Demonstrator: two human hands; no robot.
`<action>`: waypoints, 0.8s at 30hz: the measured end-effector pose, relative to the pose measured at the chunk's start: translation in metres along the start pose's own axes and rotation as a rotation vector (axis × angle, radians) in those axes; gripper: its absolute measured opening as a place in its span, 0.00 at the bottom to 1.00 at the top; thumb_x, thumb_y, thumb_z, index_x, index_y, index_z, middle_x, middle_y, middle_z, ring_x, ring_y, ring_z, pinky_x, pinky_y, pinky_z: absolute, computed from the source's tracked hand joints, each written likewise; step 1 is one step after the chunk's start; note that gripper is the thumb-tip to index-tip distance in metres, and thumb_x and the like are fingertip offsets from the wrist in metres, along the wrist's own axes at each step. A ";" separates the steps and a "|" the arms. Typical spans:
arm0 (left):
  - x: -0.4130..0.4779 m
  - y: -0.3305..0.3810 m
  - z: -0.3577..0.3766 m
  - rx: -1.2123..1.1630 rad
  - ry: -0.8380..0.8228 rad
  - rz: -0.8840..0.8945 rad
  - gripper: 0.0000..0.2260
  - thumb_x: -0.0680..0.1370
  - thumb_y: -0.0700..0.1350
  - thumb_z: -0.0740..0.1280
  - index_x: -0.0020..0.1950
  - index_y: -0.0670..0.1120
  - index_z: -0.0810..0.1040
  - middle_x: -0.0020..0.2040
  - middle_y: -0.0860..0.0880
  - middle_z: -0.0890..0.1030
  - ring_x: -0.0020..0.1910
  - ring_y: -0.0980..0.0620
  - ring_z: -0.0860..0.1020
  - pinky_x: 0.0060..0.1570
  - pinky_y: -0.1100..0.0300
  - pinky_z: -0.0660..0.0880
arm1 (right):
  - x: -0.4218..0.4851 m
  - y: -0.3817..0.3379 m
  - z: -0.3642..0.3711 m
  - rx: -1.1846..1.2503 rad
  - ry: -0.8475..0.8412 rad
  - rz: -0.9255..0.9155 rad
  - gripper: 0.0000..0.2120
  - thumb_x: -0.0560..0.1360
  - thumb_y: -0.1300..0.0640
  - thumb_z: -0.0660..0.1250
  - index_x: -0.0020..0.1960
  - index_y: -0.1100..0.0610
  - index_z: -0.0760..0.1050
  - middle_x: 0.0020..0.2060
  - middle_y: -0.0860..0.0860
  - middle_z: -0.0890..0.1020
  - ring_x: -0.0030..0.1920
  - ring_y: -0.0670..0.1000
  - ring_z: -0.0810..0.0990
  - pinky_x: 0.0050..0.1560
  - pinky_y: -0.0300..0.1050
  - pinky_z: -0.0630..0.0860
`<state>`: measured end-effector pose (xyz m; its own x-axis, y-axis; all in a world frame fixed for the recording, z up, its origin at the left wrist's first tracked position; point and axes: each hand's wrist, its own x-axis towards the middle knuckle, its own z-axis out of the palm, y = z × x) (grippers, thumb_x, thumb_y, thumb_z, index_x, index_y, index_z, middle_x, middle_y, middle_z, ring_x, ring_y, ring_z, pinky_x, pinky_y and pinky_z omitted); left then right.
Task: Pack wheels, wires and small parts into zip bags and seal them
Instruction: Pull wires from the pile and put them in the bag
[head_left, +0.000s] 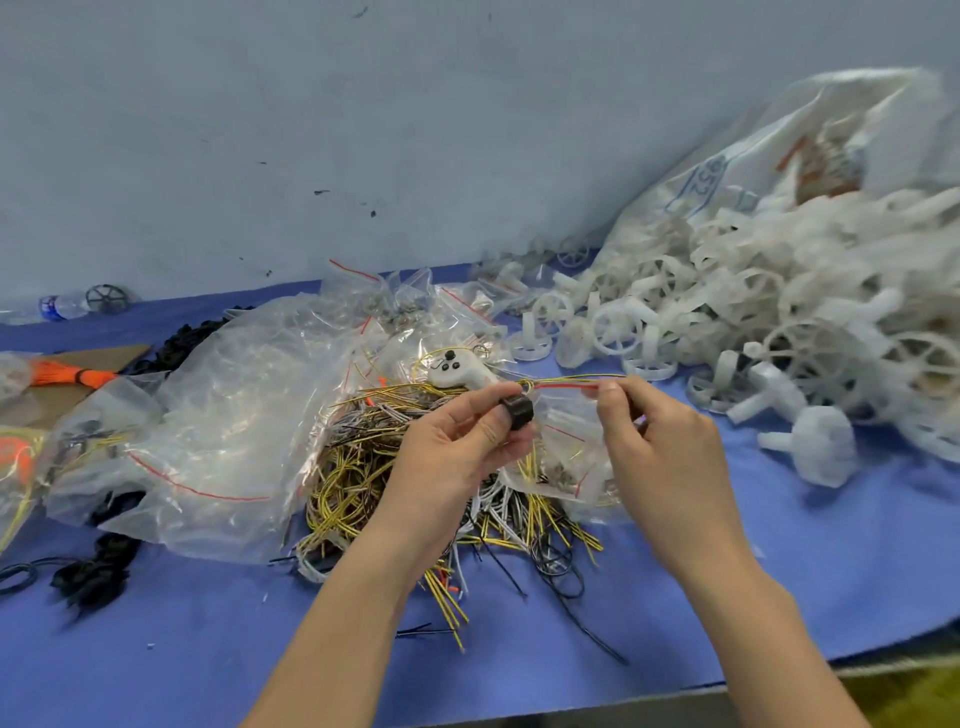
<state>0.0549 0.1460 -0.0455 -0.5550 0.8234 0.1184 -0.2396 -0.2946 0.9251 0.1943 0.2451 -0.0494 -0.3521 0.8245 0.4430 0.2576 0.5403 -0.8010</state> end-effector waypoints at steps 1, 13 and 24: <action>0.002 -0.002 0.002 0.047 0.014 0.010 0.08 0.75 0.37 0.68 0.51 0.44 0.84 0.46 0.44 0.86 0.43 0.49 0.85 0.44 0.62 0.80 | 0.000 0.000 0.000 0.002 0.002 -0.003 0.13 0.81 0.48 0.59 0.47 0.48 0.82 0.28 0.41 0.75 0.36 0.46 0.73 0.37 0.49 0.69; 0.008 -0.019 0.017 0.651 0.001 0.213 0.05 0.78 0.43 0.70 0.48 0.54 0.81 0.42 0.55 0.85 0.43 0.54 0.83 0.45 0.57 0.79 | 0.002 0.004 -0.005 0.035 -0.002 -0.015 0.12 0.81 0.48 0.59 0.43 0.39 0.78 0.30 0.37 0.77 0.37 0.43 0.75 0.38 0.39 0.69; -0.008 -0.020 0.008 1.349 -0.171 0.534 0.04 0.79 0.47 0.68 0.53 0.53 0.80 0.45 0.60 0.76 0.44 0.58 0.76 0.45 0.60 0.74 | 0.000 0.003 -0.002 0.026 0.017 -0.006 0.12 0.81 0.47 0.60 0.49 0.45 0.82 0.26 0.41 0.74 0.35 0.44 0.74 0.37 0.47 0.68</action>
<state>0.0705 0.1489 -0.0619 -0.2144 0.8388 0.5005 0.9265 0.0124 0.3762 0.1968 0.2474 -0.0507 -0.3381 0.8243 0.4541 0.2323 0.5407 -0.8085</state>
